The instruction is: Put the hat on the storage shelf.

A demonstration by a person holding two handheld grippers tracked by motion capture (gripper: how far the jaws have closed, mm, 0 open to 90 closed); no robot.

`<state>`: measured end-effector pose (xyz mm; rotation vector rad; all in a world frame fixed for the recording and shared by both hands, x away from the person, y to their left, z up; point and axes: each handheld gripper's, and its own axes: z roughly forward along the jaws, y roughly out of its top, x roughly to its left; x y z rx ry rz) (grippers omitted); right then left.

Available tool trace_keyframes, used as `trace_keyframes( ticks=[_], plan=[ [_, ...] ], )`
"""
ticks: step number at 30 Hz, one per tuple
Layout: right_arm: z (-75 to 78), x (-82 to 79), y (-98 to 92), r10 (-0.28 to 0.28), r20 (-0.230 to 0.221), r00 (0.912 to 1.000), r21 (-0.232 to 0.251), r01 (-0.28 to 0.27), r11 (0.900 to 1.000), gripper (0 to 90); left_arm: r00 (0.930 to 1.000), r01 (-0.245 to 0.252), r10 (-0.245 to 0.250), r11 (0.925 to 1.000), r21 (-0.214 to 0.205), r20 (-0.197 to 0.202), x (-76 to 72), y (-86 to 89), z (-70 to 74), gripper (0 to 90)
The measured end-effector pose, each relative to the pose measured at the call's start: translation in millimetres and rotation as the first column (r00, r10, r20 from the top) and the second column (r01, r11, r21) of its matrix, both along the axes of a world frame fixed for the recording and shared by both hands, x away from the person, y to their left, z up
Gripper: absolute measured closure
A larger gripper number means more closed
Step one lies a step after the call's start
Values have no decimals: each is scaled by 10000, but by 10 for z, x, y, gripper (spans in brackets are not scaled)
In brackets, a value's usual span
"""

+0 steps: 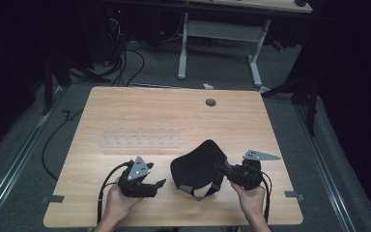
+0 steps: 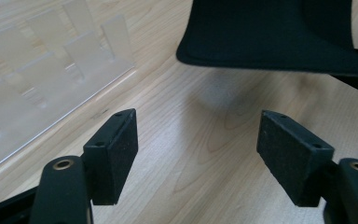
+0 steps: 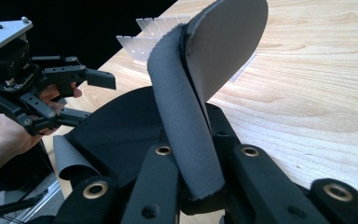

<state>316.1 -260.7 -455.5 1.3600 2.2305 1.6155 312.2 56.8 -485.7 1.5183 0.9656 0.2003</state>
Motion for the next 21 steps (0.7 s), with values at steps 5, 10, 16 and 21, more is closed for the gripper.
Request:
trace_keyframes(
  ticks=[5,10,16,21],
  plan=[
    [4,27,64,148,-47,9999,-80,-148,9999,850,9992,393,-394,9992,73,60,-44,-54,13,285],
    [14,57,155,344,-215,9992,-200,-348,9992,849,9981,601,-600,9982,-36,136,-71,-109,38,280],
    [15,91,236,491,-333,9982,-115,-495,9987,848,9977,666,-666,9978,-48,151,-53,-125,46,295],
    [36,99,280,581,-350,9977,-66,-583,9983,848,9981,560,-563,9984,96,256,-62,-133,40,316]
  ],
)
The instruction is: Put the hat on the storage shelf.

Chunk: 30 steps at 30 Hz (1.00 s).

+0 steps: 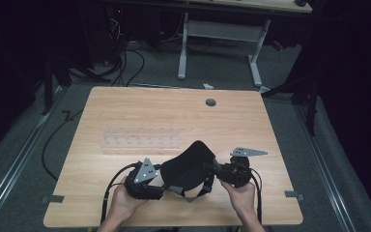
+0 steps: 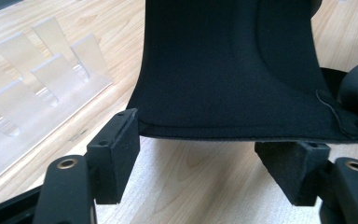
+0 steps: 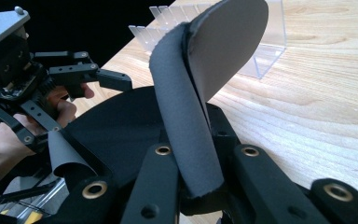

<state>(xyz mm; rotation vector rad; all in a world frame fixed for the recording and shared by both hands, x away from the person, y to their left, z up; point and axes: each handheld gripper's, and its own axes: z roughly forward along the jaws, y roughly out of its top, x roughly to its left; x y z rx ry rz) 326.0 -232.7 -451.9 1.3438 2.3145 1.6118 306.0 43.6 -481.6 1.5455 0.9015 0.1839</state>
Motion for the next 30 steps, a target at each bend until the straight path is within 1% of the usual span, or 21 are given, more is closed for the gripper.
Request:
trace_keyframes(
  ticks=[4,6,8,11,15,16,19,21,25,26,27,28,30],
  plan=[
    [42,3,36,71,64,10000,162,-72,9998,847,9998,-126,123,9998,182,176,5,14,1,346],
    [71,8,72,127,143,9998,166,-129,9998,847,9993,-246,243,9997,88,293,1,24,11,373],
    [79,21,100,200,141,9997,220,-203,9996,846,9988,-197,201,9998,-79,449,-22,45,40,441],
    [79,34,155,297,80,9995,264,-299,9992,846,9974,-257,244,9995,178,674,-32,52,52,490],
    [82,38,177,316,-21,9995,403,-315,9987,845,9979,-277,271,9996,95,591,-29,65,68,526],
    [85,37,180,316,-48,9995,416,-313,9986,844,9980,-266,257,9995,150,581,-24,67,70,530],
    [98,33,185,282,-53,9996,394,-280,9988,844,9984,-230,222,9996,145,528,-18,57,72,543],
    [102,36,185,277,-71,9996,413,-274,9988,843,9988,-166,161,9998,112,464,-18,49,72,559],
    [102,39,175,249,-96,9996,429,-245,9988,839,9988,159,-165,9998,142,452,-39,65,84,671],
    [102,39,169,233,-74,9997,455,-229,9987,837,9985,243,-245,9997,38,481,-50,68,93,694],
    [102,38,163,215,-63,9997,484,-212,9986,832,9977,341,-344,9994,49,589,-67,75,103,718],
    [100,38,156,189,-51,9998,541,-186,9984,828,9969,418,-415,9991,-28,662,-88,75,115,736],
    [100,32,145,141,25,9999,664,-143,9977,814,9954,649,-648,9979,14,706,-119,80,136,771]
  ],
)
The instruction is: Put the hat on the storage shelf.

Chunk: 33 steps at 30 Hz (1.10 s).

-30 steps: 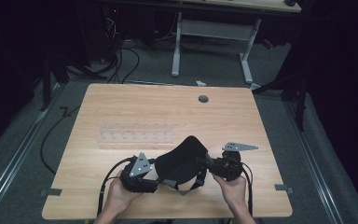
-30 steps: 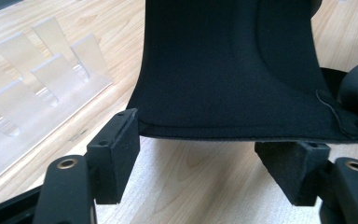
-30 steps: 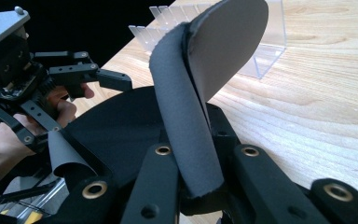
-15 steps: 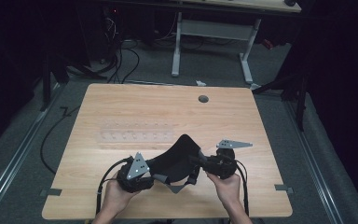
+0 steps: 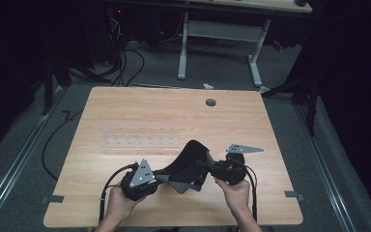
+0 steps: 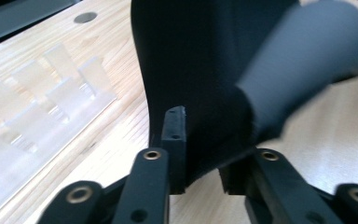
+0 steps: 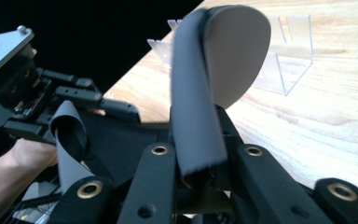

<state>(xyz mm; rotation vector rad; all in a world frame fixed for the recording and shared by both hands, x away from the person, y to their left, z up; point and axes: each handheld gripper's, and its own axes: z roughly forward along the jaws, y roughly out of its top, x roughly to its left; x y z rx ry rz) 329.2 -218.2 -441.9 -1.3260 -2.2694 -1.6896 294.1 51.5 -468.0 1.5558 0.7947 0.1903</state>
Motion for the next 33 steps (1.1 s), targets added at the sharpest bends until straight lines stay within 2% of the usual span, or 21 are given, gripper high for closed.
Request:
trace_keyframes(
  ticks=[5,9,10,12,16,20,23,26,29,33],
  plan=[
    [9,13,-15,-152,18,9999,60,152,9999,778,9979,638,-637,9978,159,-70,-61,13,52,855],
    [26,43,-57,-342,129,9993,278,339,9990,726,9944,988,-982,9950,143,-390,-80,12,69,869],
    [32,47,-68,-437,238,9988,245,431,9988,685,9932,1056,-1050,9944,100,-497,-86,5,71,870],
    [34,52,-91,-587,239,9980,332,579,9978,611,9924,1086,-1080,9941,71,-589,-95,-5,72,870],
    [50,26,-192,-786,354,9963,694,760,9947,523,9906,969,-998,9947,-343,-938,-44,22,97,871],
    [-7,15,-311,-1313,443,9904,490,1291,9904,472,9886,820,-891,9947,-620,-1214,9,64,128,870],
    [-150,24,-394,-1859,470,9814,-99,1866,9824,457,9890,643,-740,9949,-778,-1280,22,82,147,870],
    [-329,53,-460,-2410,370,9698,-952,2435,9652,450,9888,450,-580,9944,-957,-1372,41,105,163,869],
    [-485,73,-519,-2908,342,9562,-1647,2924,9420,450,9883,203,-375,9930,-1167,-1477,71,134,182,868],
    [-632,110,-567,-3393,570,9389,-2736,3416,8992,441,9879,-49,-154,9914,-1306,-1540,113,190,202,868]
  ],
)
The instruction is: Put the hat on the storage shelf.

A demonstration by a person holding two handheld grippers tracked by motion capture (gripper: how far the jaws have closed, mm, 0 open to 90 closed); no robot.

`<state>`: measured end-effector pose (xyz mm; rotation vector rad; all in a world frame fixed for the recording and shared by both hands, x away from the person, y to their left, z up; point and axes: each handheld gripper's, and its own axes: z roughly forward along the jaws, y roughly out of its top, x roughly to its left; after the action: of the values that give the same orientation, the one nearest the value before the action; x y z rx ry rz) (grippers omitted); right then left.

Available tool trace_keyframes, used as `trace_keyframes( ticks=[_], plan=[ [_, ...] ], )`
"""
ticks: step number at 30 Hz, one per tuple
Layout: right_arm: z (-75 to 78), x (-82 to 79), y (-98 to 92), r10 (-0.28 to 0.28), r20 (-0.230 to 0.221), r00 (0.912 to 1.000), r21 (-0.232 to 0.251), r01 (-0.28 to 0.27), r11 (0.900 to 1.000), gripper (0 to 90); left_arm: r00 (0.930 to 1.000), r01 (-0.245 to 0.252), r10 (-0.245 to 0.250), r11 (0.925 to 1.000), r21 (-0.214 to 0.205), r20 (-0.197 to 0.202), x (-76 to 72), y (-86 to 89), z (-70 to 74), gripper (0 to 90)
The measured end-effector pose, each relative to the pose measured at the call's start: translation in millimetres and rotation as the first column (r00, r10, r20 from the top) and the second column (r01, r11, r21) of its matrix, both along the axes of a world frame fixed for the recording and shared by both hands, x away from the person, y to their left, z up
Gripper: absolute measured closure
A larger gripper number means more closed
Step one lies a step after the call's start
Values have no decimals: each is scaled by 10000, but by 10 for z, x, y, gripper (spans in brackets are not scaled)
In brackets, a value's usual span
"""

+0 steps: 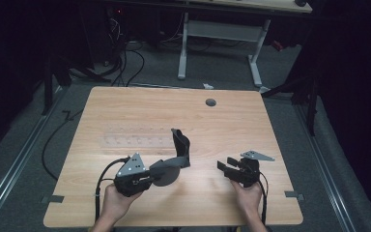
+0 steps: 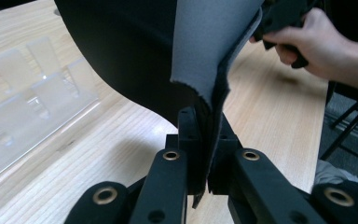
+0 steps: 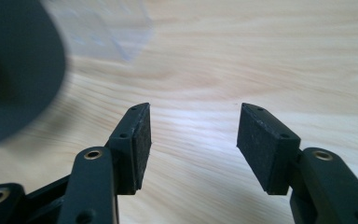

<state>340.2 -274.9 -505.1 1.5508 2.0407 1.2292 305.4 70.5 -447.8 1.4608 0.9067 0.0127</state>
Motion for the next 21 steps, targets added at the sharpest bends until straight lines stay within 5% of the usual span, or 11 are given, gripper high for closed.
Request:
trace_keyframes(
  ticks=[10,14,21],
  plan=[
    [-138,63,13,-803,311,9963,-1945,848,9772,390,9984,-572,572,9983,-81,-28,71,143,87,866],
    [-242,105,64,-786,59,9969,-2839,770,9558,367,9967,-816,815,9963,-253,-66,83,226,112,866],
    [-259,95,57,-720,88,9974,-2870,715,9552,364,9919,-1270,1264,9909,-442,-147,125,389,177,866]
  ],
)
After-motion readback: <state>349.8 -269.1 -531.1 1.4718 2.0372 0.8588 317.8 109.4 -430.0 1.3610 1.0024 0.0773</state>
